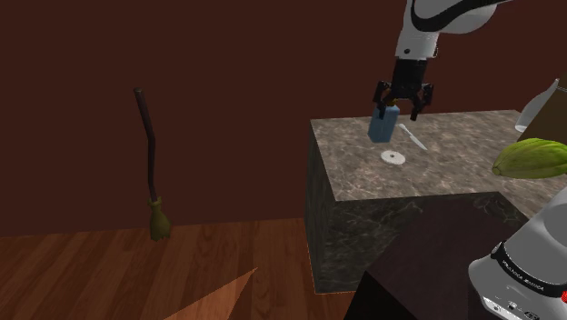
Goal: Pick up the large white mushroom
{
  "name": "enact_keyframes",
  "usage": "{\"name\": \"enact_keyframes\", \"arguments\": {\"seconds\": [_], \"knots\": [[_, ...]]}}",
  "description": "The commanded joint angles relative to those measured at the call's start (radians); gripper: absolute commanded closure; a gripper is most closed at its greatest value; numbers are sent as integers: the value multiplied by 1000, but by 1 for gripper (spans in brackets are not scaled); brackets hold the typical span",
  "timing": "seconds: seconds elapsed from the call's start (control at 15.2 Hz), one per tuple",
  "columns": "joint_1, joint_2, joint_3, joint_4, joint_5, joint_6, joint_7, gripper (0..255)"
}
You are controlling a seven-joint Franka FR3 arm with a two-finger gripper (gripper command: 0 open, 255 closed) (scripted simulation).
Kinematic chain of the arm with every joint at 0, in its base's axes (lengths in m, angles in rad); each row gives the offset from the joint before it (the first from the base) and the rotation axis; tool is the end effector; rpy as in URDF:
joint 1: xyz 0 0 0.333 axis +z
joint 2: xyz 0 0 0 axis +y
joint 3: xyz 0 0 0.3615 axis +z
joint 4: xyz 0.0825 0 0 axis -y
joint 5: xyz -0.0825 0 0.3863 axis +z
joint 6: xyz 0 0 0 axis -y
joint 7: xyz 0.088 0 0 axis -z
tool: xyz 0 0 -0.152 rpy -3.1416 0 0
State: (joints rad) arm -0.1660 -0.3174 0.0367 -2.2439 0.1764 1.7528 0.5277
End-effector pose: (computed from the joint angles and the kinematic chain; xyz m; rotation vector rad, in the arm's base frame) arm 0.4173 -0.0297 0.4817 -2.8191 1.0402 0.3034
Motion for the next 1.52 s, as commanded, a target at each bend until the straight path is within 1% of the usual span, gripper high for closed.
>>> {"name": "enact_keyframes", "arguments": {"seconds": [0.0,0.4,0.79,1.12,1.45], "knots": [[-20,84,-9,45,16,25,59,0],[-75,294,-56,153,71,84,206,0],[-130,476,-111,247,143,132,332,0],[-180,609,-156,305,215,170,424,0],[-235,723,-198,340,295,212,507,0]]}}
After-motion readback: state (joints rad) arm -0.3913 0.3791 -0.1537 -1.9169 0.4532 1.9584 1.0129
